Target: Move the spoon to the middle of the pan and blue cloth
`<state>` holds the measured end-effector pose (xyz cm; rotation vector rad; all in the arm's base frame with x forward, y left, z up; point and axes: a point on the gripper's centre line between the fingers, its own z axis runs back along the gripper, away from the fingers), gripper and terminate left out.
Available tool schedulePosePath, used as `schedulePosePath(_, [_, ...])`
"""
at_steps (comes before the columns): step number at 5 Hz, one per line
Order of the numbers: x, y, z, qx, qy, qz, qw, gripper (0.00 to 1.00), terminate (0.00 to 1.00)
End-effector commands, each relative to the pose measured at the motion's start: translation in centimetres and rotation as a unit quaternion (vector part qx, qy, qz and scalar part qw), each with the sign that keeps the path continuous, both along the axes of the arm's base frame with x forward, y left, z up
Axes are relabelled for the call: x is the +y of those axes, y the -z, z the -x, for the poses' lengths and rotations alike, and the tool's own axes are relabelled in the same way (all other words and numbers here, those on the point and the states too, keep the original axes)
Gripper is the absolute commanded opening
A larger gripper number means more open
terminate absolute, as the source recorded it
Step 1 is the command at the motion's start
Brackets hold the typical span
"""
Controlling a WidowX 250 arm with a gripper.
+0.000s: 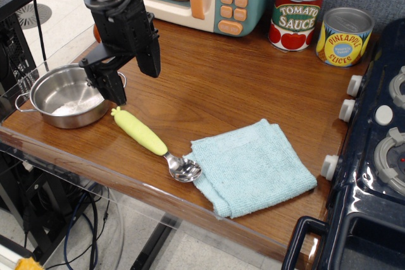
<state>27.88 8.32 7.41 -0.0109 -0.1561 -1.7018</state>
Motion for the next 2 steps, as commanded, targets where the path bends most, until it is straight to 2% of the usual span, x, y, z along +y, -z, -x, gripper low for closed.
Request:
schedulePosePath(1, [1.58,-2.06,0.72,-0.030,-0.001,-0.011,0.9995,1.00,0.00])
schedulePosePath(2, [1.58,-2.06,0.72,-0.030,-0.001,-0.011,0.9995,1.00,1.00])
